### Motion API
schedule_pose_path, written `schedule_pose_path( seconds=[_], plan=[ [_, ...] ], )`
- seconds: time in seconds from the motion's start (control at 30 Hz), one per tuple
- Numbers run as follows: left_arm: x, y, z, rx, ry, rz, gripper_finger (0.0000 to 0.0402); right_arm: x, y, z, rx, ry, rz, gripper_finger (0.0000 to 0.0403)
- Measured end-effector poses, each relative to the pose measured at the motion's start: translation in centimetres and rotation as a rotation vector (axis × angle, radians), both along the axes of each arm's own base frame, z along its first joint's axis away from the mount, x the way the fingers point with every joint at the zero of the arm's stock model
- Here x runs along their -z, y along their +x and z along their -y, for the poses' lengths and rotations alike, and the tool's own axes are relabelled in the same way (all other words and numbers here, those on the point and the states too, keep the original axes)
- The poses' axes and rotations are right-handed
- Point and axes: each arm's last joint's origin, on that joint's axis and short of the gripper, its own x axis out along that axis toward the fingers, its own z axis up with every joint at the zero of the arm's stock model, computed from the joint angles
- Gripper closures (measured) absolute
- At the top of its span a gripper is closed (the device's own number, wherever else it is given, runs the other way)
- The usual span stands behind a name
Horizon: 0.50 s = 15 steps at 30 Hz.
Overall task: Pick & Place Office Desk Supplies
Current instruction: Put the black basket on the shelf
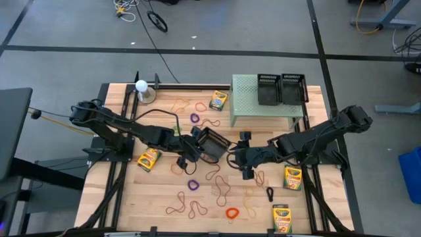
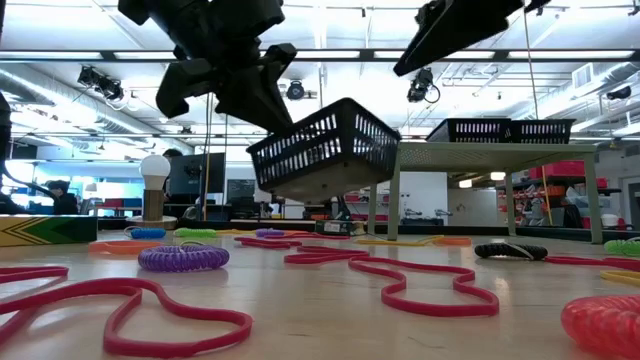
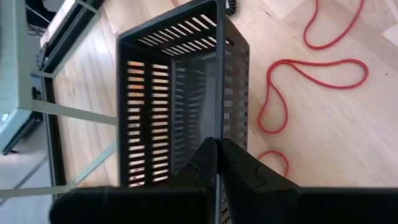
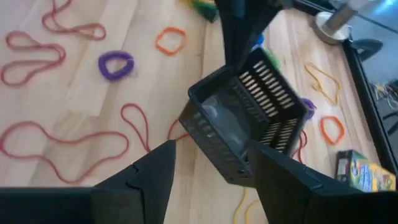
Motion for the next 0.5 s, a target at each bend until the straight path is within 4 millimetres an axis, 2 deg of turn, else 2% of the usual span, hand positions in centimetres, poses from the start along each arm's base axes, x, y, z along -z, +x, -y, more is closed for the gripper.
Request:
schedule_pose_path(
  seconds=[0.3, 0.5],
  plan=[
    [-0.2, 0.2, 0.0, 0.011, 0.010, 0.028, 0.0388, 2.0, 2.4, 2.2, -0.094, -0.094, -0.133, 0.0221],
    [-0.3, 0.2, 0.0, 0.014, 0.009, 0.034, 0.0388, 3.6, 3.6, 3.0, -0.130, -0.144, -0.196, 0.0262]
  ],
)
